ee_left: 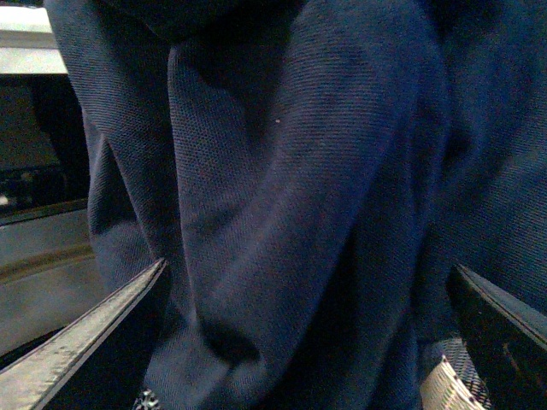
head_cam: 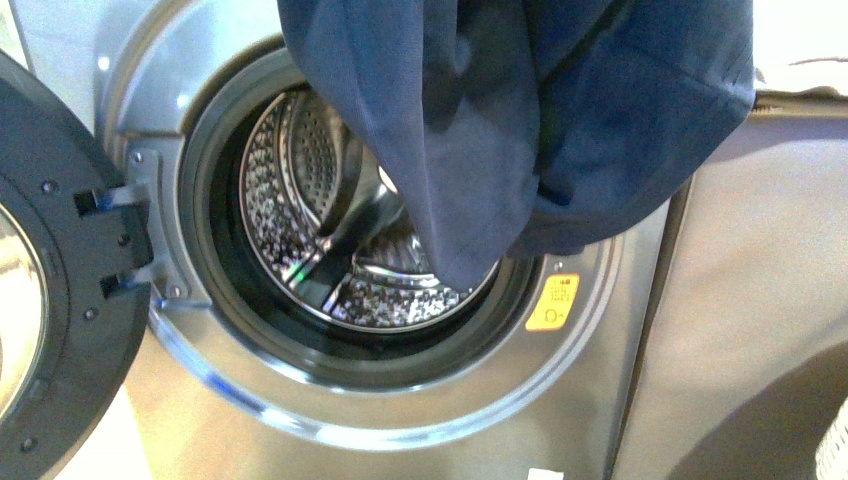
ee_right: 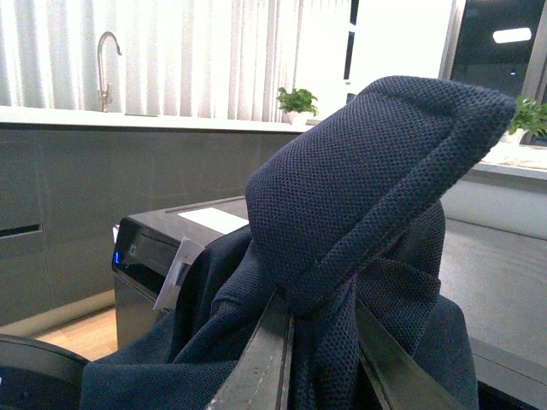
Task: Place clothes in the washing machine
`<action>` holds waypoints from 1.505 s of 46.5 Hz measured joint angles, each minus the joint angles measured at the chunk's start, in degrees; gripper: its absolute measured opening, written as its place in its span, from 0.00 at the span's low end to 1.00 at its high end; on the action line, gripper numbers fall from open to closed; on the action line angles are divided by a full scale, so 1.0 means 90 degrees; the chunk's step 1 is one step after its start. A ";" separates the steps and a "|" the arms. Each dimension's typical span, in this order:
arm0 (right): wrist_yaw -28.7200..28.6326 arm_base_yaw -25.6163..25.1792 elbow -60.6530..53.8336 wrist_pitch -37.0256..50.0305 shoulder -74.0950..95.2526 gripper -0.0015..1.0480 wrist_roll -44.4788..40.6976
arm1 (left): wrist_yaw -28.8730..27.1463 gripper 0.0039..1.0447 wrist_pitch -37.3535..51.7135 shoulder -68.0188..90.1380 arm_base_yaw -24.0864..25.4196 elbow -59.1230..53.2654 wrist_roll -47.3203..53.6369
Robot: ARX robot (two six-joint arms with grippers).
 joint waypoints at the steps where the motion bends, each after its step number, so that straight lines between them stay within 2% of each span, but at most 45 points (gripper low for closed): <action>1: 0.0002 0.0000 0.0000 0.0000 0.0000 0.09 0.0000 | -0.0041 0.94 -0.0039 0.0192 -0.0024 0.0175 0.0010; 9: 0.0000 0.0000 0.0000 0.0000 0.0000 0.09 0.0000 | 0.0109 0.94 -0.0177 0.1081 -0.0095 0.0918 0.0041; 19: 0.0005 0.0000 0.0000 0.0000 0.0000 0.09 -0.0002 | 0.0350 0.94 0.0148 0.1712 -0.0180 0.1367 -0.0199; 26: 0.0007 0.0000 0.0000 0.0000 0.0000 0.09 -0.0002 | 0.0136 0.94 0.0517 0.2164 -0.0372 0.1804 -0.0418; 38: 0.0015 -0.0002 0.0000 0.0000 0.0000 0.09 -0.0002 | -0.0311 0.94 0.0534 0.2718 -0.0678 0.2438 -0.0634; 49: 0.0029 -0.0007 0.0000 0.0000 0.0000 0.09 -0.0002 | -0.0806 0.61 0.0644 0.2960 -0.0765 0.2586 -0.0697; 53: 0.0027 -0.0005 0.0000 0.0000 0.0000 0.21 -0.0005 | -0.0860 0.51 0.0726 0.2958 -0.0738 0.2577 -0.0719; 58: 0.0010 -0.0005 0.0000 0.0022 -0.0017 0.40 -0.0002 | -0.0947 0.33 0.0906 0.2858 -0.0605 0.2385 -0.0814; 65: 0.0007 -0.0005 0.0000 0.0032 -0.0049 0.58 -0.0002 | -0.0974 0.12 0.1134 0.2642 -0.0391 0.2018 -0.0908; 68: 0.0007 -0.0005 0.0000 0.0034 -0.0051 0.66 -0.0002 | -0.0967 0.06 0.1202 0.2506 -0.0294 0.1836 -0.0969; 70: 0.0007 -0.0005 0.0000 0.0034 -0.0051 0.73 -0.0002 | -0.0954 0.05 0.1251 0.2407 -0.0233 0.1702 -0.0981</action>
